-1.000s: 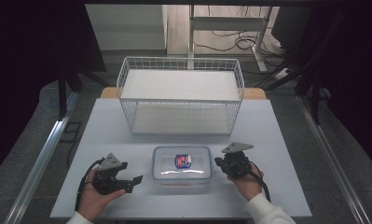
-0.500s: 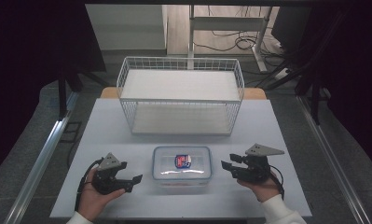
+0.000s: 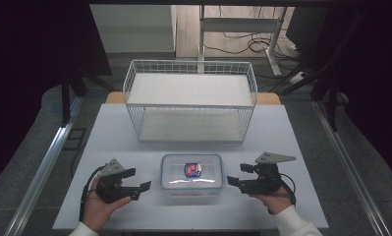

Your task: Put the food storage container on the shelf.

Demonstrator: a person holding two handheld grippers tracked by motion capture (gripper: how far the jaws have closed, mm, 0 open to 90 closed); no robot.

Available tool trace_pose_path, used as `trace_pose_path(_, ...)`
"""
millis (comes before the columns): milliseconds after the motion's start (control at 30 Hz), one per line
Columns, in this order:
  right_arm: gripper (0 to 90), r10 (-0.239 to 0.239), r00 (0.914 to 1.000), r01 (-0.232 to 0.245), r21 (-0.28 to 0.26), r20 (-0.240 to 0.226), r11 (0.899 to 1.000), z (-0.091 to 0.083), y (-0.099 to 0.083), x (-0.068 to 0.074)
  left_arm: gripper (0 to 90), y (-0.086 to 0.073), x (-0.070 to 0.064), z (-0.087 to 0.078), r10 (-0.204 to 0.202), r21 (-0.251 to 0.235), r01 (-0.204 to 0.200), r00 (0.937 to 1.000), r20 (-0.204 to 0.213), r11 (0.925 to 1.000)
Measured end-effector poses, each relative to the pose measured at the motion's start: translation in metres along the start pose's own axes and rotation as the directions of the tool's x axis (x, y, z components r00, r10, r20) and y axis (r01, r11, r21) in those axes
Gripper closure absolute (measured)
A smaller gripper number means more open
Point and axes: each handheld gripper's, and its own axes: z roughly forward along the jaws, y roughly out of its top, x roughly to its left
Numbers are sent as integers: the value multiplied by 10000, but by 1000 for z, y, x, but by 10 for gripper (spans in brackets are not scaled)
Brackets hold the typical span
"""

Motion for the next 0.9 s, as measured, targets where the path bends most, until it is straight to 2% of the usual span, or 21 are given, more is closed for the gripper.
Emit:
trace_pose_path(67, 213, 108, 9999, -108, -10, -41, 9999, 1, 0, 0, 200, 2, -1, 1, -114, 9, 114, 9999, 85, 9999)
trace_pose_path(200, 193, 430, 9989, -428, 79, -212, 9991, 4, 0, -1, 194, 6, -4, 4, -160, -112, 159, 9998, -89, 9998)
trace_pose_path(333, 187, 450, 9985, -442, 279, -310, 9986, 8, -1, 0, 192, 10, -5, 9, -198, -107, 198, 9998, 8, 9997)
trace_pose_path(433, 186, 476, 9982, -461, 411, -363, 9981, 12, -1, 0, 176, 15, -6, 17, -536, -26, 537, 9979, 356, 9986)
trace_pose_path(533, 187, 558, 9974, -537, 446, -466, 9976, 16, -1, 0, 157, 17, -3, 23, -1061, 55, 1060, 9912, 795, 9944)
trace_pose_path(600, 187, 553, 9974, -530, 511, -459, 9973, 18, -1, 0, 149, 18, -1, 27, -1370, 160, 1361, 9845, 1095, 9906)
trace_pose_path(667, 188, 560, 9975, -537, 519, -439, 9972, 20, -1, 0, 136, 19, 2, 33, -1694, 306, 1667, 9754, 1414, 9855)
trace_pose_path(700, 188, 546, 9975, -523, 496, -458, 9974, 21, -1, 0, 133, 20, 3, 36, -1935, 419, 1893, 9687, 1552, 9810)
trace_pose_path(767, 188, 577, 9975, -556, 496, -411, 9972, 22, 0, 0, 126, 21, 6, 41, -2139, 537, 2077, 9614, 1730, 9767)
trace_pose_path(833, 188, 637, 9972, -618, 482, -387, 9969, 23, 1, -1, 118, 22, 9, 47, -2556, 752, 2454, 9467, 1959, 9665)
trace_pose_path(900, 188, 647, 9974, -630, 505, -328, 9967, 24, 1, -1, 105, 21, 13, 53, -3023, 943, 2882, 9274, 2204, 9529)
